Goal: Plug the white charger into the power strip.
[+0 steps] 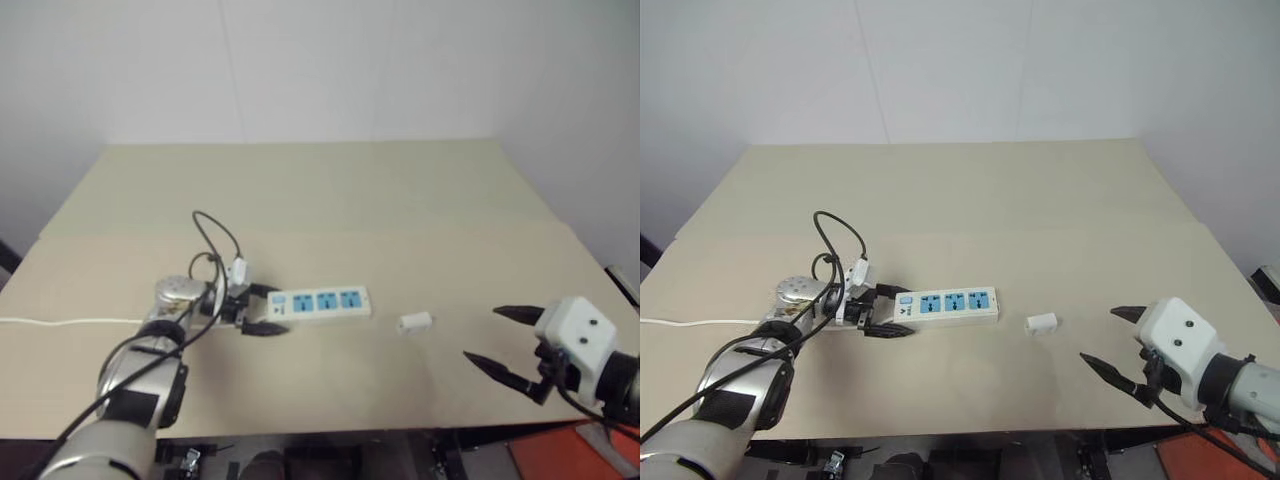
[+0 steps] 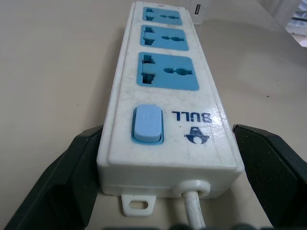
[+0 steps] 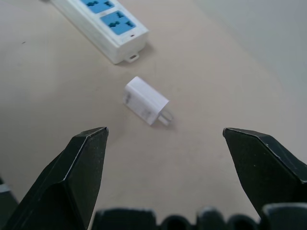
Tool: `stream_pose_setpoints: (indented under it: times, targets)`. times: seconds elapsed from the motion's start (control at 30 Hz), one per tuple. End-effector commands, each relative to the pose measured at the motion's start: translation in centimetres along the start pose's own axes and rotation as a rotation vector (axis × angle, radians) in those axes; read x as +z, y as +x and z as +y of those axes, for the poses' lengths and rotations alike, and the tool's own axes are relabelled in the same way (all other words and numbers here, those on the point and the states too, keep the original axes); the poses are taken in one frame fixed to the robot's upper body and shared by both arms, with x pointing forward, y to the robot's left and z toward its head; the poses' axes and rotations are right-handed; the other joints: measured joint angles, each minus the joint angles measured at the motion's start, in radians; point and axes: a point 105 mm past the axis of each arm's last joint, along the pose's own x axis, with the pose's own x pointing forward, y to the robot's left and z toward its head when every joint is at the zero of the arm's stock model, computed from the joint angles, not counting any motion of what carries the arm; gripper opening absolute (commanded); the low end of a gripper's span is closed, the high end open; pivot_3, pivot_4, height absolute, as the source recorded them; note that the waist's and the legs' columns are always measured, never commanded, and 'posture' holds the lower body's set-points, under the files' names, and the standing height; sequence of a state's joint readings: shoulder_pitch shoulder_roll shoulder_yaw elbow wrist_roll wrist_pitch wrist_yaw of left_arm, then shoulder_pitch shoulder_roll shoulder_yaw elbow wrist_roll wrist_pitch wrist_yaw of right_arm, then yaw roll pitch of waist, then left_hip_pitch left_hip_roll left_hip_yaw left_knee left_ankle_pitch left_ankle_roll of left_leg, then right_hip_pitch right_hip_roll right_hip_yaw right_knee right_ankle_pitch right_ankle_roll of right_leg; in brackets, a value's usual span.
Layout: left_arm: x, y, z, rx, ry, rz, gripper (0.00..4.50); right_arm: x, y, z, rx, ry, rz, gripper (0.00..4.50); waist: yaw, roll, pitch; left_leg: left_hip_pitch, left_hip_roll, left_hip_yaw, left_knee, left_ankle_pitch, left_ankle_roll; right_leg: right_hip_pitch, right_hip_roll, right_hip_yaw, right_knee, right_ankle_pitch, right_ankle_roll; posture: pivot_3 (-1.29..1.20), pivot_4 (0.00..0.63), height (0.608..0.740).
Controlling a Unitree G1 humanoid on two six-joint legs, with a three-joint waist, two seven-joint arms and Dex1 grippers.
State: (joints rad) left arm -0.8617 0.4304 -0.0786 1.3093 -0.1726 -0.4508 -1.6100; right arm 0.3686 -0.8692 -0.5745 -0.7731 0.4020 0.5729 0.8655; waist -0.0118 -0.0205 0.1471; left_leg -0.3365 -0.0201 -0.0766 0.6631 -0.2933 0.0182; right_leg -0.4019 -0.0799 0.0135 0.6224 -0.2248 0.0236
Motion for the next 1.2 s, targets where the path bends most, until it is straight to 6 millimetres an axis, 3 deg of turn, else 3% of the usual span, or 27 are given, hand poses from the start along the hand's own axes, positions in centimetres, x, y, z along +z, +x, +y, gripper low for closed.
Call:
stream_pose_setpoints:
  times: [0.03,0.33,0.47,0.77,0.97,1.2]
  targets:
    - [0.4,0.0,0.1,0.013,0.040,-0.033,4.48,0.4,0.1,-0.5,-0.025,-0.036,-0.017,4.50,0.000,0.000,0.000,0.000,0.000,0.000,0.000,0.000,0.000,0.000,0.000,0.000,0.000,0.000,0.000,0.00,0.150,0.740]
    - [-0.4,0.8,-0.6,-0.005,0.042,-0.030,4.48,0.2,0.5,-0.7,-0.029,-0.057,-0.021,4.50,0.003,0.000,0.000,0.000,0.000,0.000,0.000,0.000,0.000,0.000,0.000,0.000,0.000,0.000,0.000,0.00,0.150,0.740]
    - [-0.3,0.8,-0.5,0.009,0.029,-0.048,3.33,0.2,0.5,-0.8,-0.028,-0.060,-0.020,4.50,0.004,0.000,0.000,0.000,0.000,0.000,0.000,0.000,0.000,0.001,0.000,0.000,0.000,0.000,0.000,0.00,0.150,0.740]
    - [0.5,0.7,-0.2,-0.016,0.087,-0.006,3.31,1.3,1.1,-0.8,0.054,-0.136,0.028,4.50,0.003,0.000,0.000,0.000,0.000,0.000,0.000,0.000,0.000,0.002,0.000,0.000,0.000,0.000,0.000,0.00,0.150,0.740]
    - [1.2,0.6,-0.2,-0.039,0.178,0.022,3.31,3.0,3.0,-0.2,0.221,-0.289,0.102,4.50,0.001,0.000,0.000,0.000,0.000,-0.001,0.000,0.000,0.000,0.000,0.000,-0.001,0.000,0.000,0.000,0.00,0.150,0.740]
    - [1.2,0.3,-0.9,-0.057,0.203,0.019,3.31,2.3,7.2,0.2,0.442,-0.491,0.278,4.50,-0.004,0.000,0.000,-0.001,0.000,0.000,0.000,0.000,0.000,-0.001,0.000,-0.001,-0.003,0.000,0.000,0.00,0.150,0.740]
